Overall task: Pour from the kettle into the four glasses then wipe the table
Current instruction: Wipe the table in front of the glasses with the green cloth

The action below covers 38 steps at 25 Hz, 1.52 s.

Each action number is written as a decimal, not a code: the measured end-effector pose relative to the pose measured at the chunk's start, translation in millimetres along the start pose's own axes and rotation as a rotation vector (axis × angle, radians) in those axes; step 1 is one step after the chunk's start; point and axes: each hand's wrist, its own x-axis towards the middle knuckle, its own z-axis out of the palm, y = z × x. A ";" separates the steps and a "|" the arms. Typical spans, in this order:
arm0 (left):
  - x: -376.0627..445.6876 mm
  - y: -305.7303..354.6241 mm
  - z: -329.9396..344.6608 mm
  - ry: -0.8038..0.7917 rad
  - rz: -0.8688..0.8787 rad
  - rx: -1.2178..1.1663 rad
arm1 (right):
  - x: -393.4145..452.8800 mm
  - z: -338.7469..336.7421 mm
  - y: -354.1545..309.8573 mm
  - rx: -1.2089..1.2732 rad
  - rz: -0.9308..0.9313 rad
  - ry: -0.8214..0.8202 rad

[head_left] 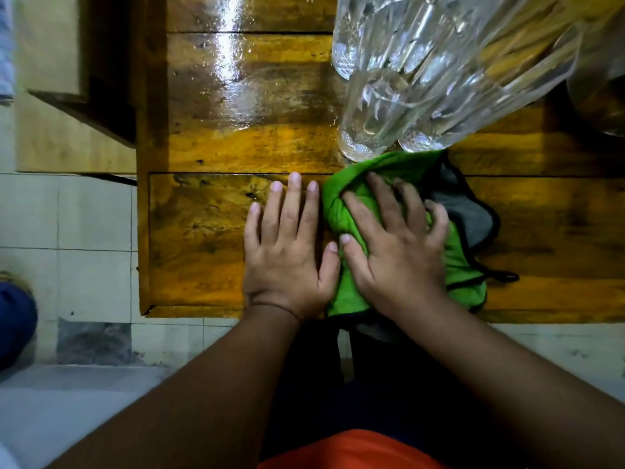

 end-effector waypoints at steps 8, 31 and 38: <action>-5.4 -47.1 -19.2 -0.012 -0.008 -0.135 | -45.8 9.5 -1.6 0.016 -0.083 0.005; -6.7 -78.0 -23.3 0.002 -0.109 -0.176 | 8.1 9.0 -82.0 0.024 -0.100 -0.010; -3.4 -111.5 -24.3 0.029 -0.161 -0.145 | -14.5 11.2 -85.2 0.029 -0.123 -0.019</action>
